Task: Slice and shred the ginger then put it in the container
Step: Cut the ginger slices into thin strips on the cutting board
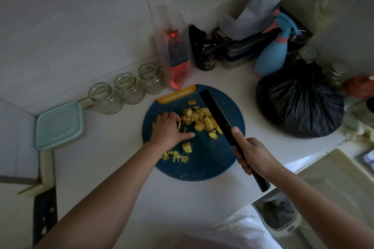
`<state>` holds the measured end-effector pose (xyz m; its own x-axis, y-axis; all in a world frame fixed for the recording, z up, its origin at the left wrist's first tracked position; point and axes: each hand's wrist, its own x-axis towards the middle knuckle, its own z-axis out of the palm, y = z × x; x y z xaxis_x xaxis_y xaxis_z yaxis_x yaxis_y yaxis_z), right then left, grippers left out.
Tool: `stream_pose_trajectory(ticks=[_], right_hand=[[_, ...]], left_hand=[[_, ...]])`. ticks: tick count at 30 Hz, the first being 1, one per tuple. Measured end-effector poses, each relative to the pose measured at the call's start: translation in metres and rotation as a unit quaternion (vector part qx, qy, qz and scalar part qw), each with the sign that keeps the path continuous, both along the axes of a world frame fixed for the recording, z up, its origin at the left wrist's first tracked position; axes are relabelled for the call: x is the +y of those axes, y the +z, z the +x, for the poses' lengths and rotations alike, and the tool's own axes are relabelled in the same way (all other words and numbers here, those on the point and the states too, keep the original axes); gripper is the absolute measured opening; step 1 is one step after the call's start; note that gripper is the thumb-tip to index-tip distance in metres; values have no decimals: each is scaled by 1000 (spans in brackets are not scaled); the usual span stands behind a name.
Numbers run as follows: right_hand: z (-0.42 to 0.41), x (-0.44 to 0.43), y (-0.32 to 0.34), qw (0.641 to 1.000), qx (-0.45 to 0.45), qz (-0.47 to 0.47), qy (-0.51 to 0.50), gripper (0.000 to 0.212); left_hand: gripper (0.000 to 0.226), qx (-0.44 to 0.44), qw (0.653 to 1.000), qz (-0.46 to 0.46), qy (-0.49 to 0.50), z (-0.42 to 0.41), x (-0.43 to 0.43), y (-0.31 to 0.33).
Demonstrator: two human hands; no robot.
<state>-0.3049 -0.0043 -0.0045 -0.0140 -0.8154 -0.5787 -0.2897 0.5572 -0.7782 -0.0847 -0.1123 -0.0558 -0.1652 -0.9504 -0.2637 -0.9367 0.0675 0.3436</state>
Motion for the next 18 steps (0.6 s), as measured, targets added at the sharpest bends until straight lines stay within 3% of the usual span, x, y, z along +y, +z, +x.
stream_pose_trajectory(ticks=[4, 7, 10, 15, 18], right_hand=[[2, 1, 0, 1000, 7, -7, 7, 66], [4, 2, 1, 1000, 3, -8, 12, 66], [7, 5, -2, 1000, 5, 1, 22, 66], [15, 14, -7, 997, 37, 25, 55, 66], [18, 22, -12, 995, 63, 42, 71, 67]], left_hand=[[26, 38, 999, -6, -15, 10, 5, -1], [13, 59, 996, 12, -59, 28, 9, 1], [11, 61, 994, 24, -84, 46, 12, 5], [29, 111, 983, -89, -115, 41, 24, 17], [39, 99, 976, -70, -179, 25, 34, 19]])
